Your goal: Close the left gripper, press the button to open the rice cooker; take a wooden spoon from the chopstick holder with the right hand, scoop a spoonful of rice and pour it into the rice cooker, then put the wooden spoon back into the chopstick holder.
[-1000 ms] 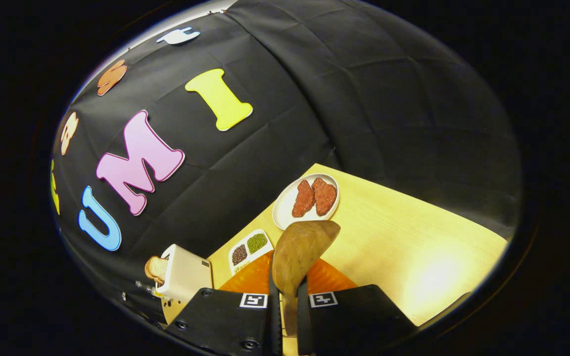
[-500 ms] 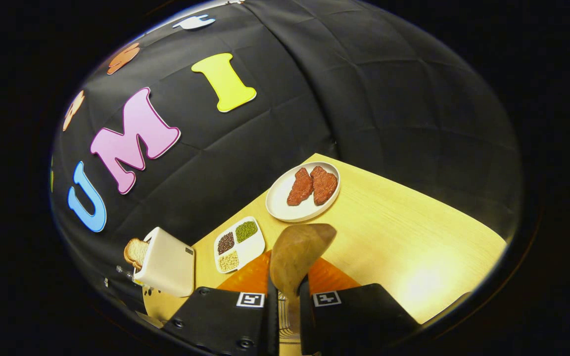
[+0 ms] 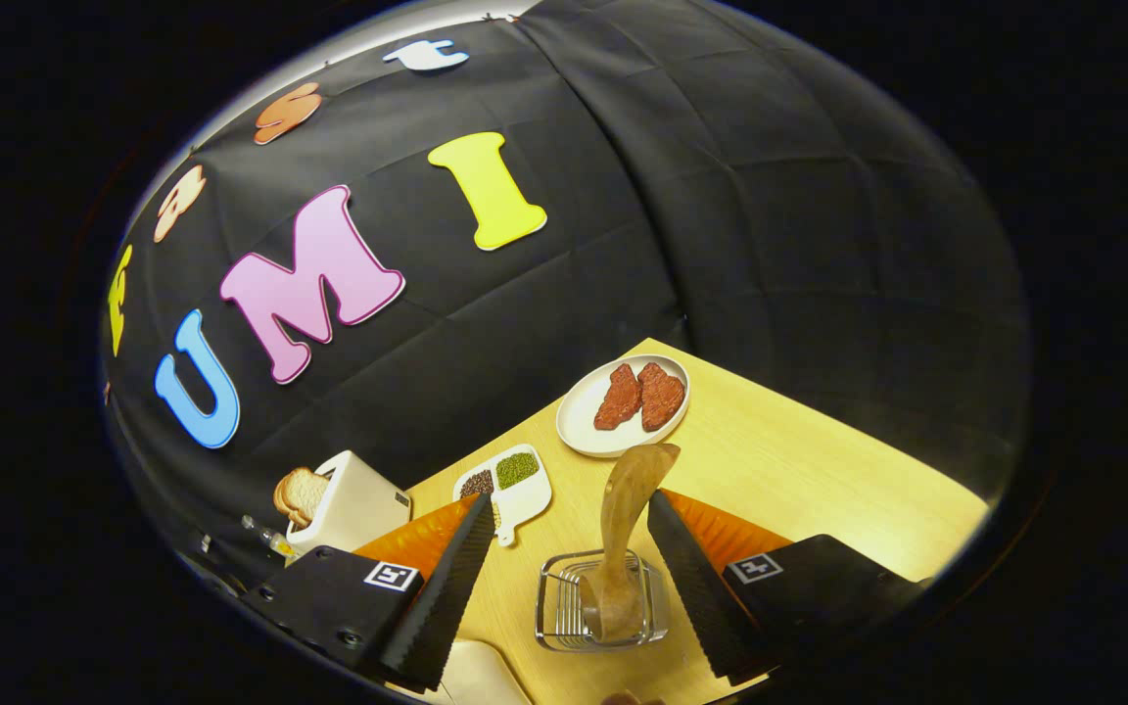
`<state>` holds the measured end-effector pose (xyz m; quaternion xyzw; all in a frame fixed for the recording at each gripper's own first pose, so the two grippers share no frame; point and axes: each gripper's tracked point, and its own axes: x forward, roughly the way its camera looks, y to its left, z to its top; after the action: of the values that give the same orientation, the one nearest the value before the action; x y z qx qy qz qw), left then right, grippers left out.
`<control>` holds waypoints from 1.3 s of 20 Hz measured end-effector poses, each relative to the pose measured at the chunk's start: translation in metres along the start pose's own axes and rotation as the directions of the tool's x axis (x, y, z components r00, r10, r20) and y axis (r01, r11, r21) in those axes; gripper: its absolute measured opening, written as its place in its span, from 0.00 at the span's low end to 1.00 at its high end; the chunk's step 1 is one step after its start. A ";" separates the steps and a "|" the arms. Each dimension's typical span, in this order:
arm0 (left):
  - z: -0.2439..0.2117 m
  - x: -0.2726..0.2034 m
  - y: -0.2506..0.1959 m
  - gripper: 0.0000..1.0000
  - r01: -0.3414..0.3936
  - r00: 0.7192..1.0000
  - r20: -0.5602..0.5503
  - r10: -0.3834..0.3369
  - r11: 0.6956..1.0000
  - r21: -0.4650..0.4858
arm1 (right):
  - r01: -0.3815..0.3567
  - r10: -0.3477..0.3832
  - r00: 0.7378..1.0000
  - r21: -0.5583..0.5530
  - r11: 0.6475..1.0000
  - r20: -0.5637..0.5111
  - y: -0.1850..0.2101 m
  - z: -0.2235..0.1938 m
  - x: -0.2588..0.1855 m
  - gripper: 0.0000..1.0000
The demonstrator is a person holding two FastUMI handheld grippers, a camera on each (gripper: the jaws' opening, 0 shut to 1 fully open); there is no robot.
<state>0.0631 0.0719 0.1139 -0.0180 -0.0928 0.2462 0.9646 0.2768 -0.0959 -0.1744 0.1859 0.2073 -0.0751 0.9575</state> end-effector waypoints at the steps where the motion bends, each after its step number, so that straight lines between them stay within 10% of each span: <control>1: 0.005 0.008 0.004 0.95 0.001 1.000 0.017 -0.002 1.000 0.018 | -0.004 0.005 1.000 -0.033 0.999 0.003 -0.001 -0.001 -0.012 0.99; 16: 0.034 0.156 -0.012 0.92 0.152 0.972 0.168 -0.164 0.985 0.083 | -0.156 0.209 0.974 -0.416 0.896 0.086 0.019 0.008 -0.226 0.98; 26: -0.003 0.183 0.000 0.98 0.143 0.989 0.009 -0.146 0.977 0.157 | -0.196 0.251 0.965 -0.423 0.885 0.078 0.041 -0.002 -0.255 0.98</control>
<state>0.2217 0.1591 0.1421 0.0667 -0.0841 0.1821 0.9774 0.0553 -0.0401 -0.0543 -0.0025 0.1324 0.0693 0.9888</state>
